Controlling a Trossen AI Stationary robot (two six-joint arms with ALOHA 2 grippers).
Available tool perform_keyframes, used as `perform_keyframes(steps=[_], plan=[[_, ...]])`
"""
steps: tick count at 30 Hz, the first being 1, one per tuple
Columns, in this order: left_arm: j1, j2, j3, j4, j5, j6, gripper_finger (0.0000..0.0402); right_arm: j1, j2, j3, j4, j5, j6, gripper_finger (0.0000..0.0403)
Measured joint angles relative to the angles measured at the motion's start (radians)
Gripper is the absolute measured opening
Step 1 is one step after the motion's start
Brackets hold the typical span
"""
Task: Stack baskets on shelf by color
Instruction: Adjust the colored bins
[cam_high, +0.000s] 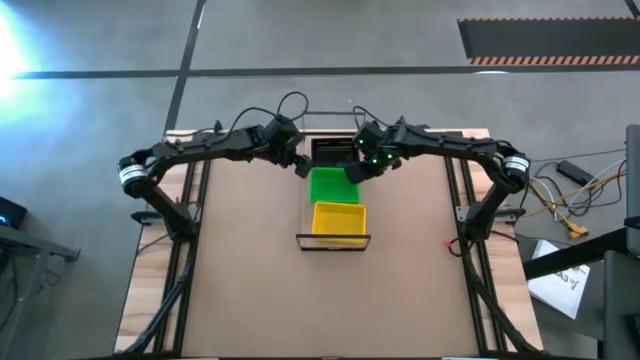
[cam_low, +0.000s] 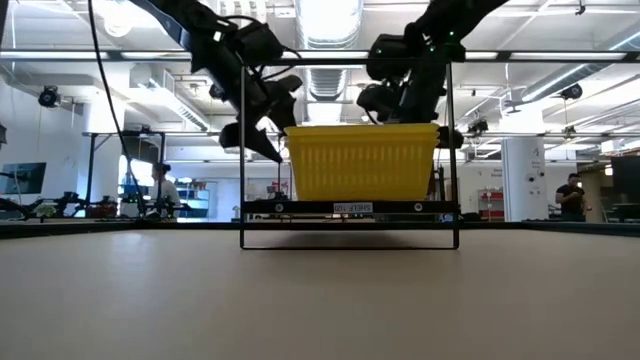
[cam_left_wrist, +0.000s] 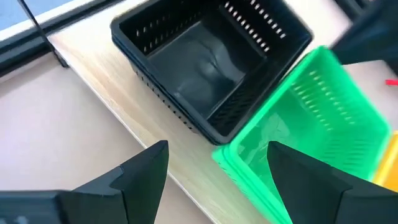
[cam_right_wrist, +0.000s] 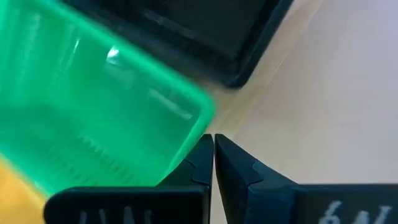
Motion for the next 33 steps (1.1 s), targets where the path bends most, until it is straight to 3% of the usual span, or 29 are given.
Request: perform_keyframes(steps=[8,13,16,22,27,33], plan=[[-0.018,-0.093,0.0,-0.081,0.035,-0.001,0.0258,0.007,-0.035,0.014,-0.096,0.009,0.0,0.0008],[-0.05,-0.113,-0.019,-0.257,0.174,0.014,0.0258,0.074,-0.065,0.011,-0.272,-0.099,0.047,0.0008],[-0.087,-0.113,-0.053,-0.28,0.201,0.025,0.0258,0.143,-0.066,-0.004,-0.328,-0.13,0.077,0.0008],[-0.152,-0.118,-0.111,-0.261,0.201,0.018,0.0258,0.275,-0.064,-0.009,-0.224,-0.15,0.186,0.0009],[-0.175,-0.118,-0.133,-0.182,0.203,0.002,0.0258,0.288,-0.064,-0.009,-0.109,-0.096,0.263,0.0009],[-0.175,-0.13,-0.135,-0.155,0.202,-0.008,0.0258,0.287,-0.077,-0.009,-0.125,-0.02,0.271,0.0009]])
